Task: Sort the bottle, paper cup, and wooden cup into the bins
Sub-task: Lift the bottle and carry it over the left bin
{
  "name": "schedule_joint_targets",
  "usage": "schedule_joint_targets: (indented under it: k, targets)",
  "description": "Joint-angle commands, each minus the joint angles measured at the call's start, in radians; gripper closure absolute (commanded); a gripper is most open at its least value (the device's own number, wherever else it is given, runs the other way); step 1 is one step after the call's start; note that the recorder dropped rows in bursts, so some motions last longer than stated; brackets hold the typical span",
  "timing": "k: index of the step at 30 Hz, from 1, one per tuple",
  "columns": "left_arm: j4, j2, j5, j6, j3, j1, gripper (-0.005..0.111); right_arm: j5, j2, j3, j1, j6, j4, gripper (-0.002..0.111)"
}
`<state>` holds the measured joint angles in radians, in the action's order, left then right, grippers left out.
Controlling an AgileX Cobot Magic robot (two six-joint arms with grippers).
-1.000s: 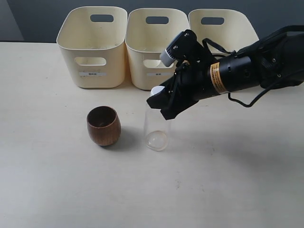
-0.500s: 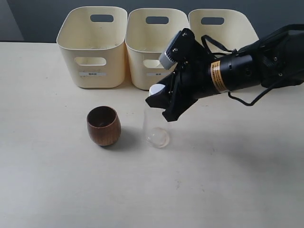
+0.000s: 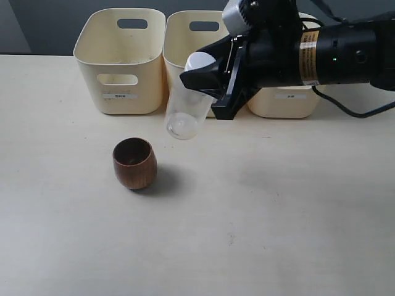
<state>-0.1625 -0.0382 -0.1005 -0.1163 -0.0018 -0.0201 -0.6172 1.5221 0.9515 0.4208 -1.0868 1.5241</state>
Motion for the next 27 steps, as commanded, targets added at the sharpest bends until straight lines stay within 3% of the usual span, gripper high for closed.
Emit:
schedule_joint_targets:
  k: [1, 11, 19, 27]
  targets:
    - [0.0, 0.002, -0.006, 0.002, 0.002, -0.001, 0.107, -0.006, -0.028, 0.002, -0.001, 0.037, -0.033, 0.107]
    - [0.0, 0.002, -0.006, 0.002, 0.002, -0.001, 0.107, -0.025, -0.03, 0.002, -0.001, 0.195, -0.168, 0.107]
    - [0.0, 0.002, -0.006, 0.002, 0.002, -0.001, 0.107, -0.168, -0.03, 0.002, -0.001, 0.24, -0.3, 0.107]
    - [0.0, 0.002, -0.006, 0.002, 0.002, -0.001, 0.107, -0.197, -0.03, 0.002, -0.001, 0.245, -0.304, 0.107]
